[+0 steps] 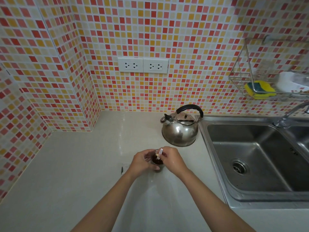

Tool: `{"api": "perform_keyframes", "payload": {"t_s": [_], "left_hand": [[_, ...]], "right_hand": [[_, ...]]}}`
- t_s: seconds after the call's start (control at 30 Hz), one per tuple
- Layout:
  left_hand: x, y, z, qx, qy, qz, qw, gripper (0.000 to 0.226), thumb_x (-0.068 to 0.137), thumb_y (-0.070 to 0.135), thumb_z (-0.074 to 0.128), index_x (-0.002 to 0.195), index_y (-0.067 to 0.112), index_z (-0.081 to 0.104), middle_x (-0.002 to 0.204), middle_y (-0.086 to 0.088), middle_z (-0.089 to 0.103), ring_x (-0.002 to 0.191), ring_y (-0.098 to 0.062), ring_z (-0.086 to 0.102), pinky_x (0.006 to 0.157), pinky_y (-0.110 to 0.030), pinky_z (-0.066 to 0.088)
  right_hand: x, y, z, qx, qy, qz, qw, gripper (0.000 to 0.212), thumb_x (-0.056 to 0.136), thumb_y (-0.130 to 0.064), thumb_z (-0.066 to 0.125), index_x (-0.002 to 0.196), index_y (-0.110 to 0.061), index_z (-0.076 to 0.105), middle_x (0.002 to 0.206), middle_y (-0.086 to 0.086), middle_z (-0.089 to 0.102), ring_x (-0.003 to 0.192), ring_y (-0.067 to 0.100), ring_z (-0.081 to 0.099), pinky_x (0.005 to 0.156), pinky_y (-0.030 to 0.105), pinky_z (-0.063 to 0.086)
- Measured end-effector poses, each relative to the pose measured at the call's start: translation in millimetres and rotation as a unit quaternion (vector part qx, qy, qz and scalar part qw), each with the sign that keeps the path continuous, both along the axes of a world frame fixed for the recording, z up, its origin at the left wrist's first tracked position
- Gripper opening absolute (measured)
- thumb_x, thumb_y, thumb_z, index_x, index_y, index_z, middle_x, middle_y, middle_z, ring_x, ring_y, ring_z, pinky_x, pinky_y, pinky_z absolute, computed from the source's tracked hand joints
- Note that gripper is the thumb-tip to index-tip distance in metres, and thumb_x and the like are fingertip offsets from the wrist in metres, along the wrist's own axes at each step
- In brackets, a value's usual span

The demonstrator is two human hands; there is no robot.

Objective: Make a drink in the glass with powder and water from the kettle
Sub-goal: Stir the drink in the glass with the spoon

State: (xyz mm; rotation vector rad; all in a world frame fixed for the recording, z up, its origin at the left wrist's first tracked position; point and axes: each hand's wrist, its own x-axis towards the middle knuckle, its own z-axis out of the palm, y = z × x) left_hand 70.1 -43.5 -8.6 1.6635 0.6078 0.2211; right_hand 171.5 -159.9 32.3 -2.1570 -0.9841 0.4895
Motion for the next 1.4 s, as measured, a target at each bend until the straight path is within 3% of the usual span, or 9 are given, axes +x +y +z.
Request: {"api": "perform_keyframes", "payload": {"t_s": [0.17, 0.33, 0.57, 0.73, 0.9, 1.03, 1.17, 1.27, 1.4], "left_hand": [[0.0, 0.1, 1.1, 0.005, 0.005, 0.0, 1.0, 0.071, 0.048, -0.003, 0.088, 0.115, 0.013, 0.069, 0.111, -0.003, 0.073, 0.108, -0.017, 0.067, 0.103, -0.028, 0.047], [0.1, 0.3, 1.1, 0.02, 0.004, -0.008, 1.0, 0.066, 0.049, -0.001, 0.087, 0.111, 0.016, 0.071, 0.106, 0.0, 0.075, 0.104, -0.017, 0.069, 0.095, -0.023, 0.051], [1.3, 0.9, 1.0, 0.031, 0.014, -0.01, 0.999, 0.065, 0.048, -0.002, 0.086, 0.11, 0.013, 0.071, 0.105, -0.003, 0.074, 0.104, -0.02, 0.068, 0.101, -0.031, 0.05], [1.2, 0.9, 1.7, 0.039, 0.023, -0.015, 0.999, 0.066, 0.048, 0.001, 0.087, 0.11, 0.015, 0.071, 0.105, 0.0, 0.074, 0.103, -0.019, 0.068, 0.099, -0.029, 0.05], [3.1, 0.8, 2.3, 0.035, 0.023, -0.011, 0.999, 0.066, 0.048, -0.002, 0.087, 0.11, 0.014, 0.071, 0.107, -0.003, 0.074, 0.105, -0.022, 0.067, 0.099, -0.031, 0.05], [3.4, 0.7, 2.2, 0.042, 0.032, -0.01, 0.999, 0.061, 0.048, 0.002, 0.087, 0.105, 0.019, 0.072, 0.104, -0.001, 0.075, 0.102, -0.022, 0.068, 0.097, -0.034, 0.052], [5.0, 0.8, 1.7, 0.024, 0.04, 0.0, 0.999, 0.067, 0.047, -0.002, 0.089, 0.108, 0.019, 0.069, 0.106, 0.0, 0.072, 0.104, -0.02, 0.066, 0.098, -0.032, 0.05], [5.6, 1.7, 0.8, 0.018, 0.036, 0.003, 0.999, 0.064, 0.045, -0.008, 0.088, 0.096, 0.026, 0.069, 0.096, 0.005, 0.072, 0.096, -0.016, 0.067, 0.085, -0.016, 0.052], [6.5, 1.7, -0.2, 0.017, 0.042, 0.004, 0.999, 0.064, 0.047, -0.009, 0.087, 0.099, 0.023, 0.068, 0.099, 0.005, 0.07, 0.094, -0.012, 0.065, 0.076, -0.007, 0.047]], "right_hand": [[3.8, -0.1, 0.3, -0.036, -0.037, -0.036, 0.998, 0.03, 0.096, -0.021, 0.043, 0.086, -0.005, 0.067, 0.086, 0.014, 0.069, 0.081, 0.029, 0.064, 0.072, 0.035, 0.05], [-4.5, 3.7, 2.4, -0.022, -0.023, 0.01, 0.999, 0.025, 0.094, -0.018, 0.048, 0.087, -0.005, 0.068, 0.09, 0.012, 0.068, 0.084, 0.028, 0.062, 0.074, 0.037, 0.051], [-2.7, 2.5, 1.8, -0.042, -0.033, -0.002, 0.999, 0.028, 0.093, -0.016, 0.043, 0.076, -0.007, 0.064, 0.084, 0.014, 0.067, 0.078, 0.031, 0.062, 0.07, 0.037, 0.05], [-0.5, 4.0, 7.7, -0.036, -0.035, 0.017, 0.999, 0.023, 0.092, -0.012, 0.046, 0.085, -0.003, 0.066, 0.092, 0.016, 0.066, 0.085, 0.031, 0.061, 0.075, 0.037, 0.049], [-3.6, 1.6, 3.8, -0.048, -0.022, -0.012, 0.999, 0.021, 0.088, -0.01, 0.047, 0.071, -0.007, 0.059, 0.079, 0.015, 0.063, 0.078, 0.033, 0.061, 0.067, 0.034, 0.047], [-1.3, 1.7, 4.1, -0.016, -0.015, 0.008, 1.0, 0.024, 0.093, -0.012, 0.047, 0.084, -0.001, 0.067, 0.09, 0.015, 0.066, 0.083, 0.028, 0.061, 0.075, 0.037, 0.05], [6.1, -4.4, 0.4, -0.01, 0.007, -0.031, 0.999, 0.025, 0.092, -0.011, 0.045, 0.078, -0.003, 0.065, 0.083, 0.014, 0.066, 0.079, 0.029, 0.061, 0.072, 0.038, 0.05], [2.9, -5.0, -4.8, 0.002, 0.047, -0.093, 0.995, 0.022, 0.086, -0.003, 0.049, 0.068, -0.003, 0.061, 0.07, 0.014, 0.064, 0.068, 0.027, 0.059, 0.063, 0.033, 0.045], [6.1, -5.9, -8.8, 0.073, 0.145, -0.213, 0.963, 0.017, 0.085, 0.0, 0.053, 0.085, 0.013, 0.065, 0.081, 0.028, 0.068, 0.064, 0.03, 0.059, 0.063, 0.029, 0.043]]}}
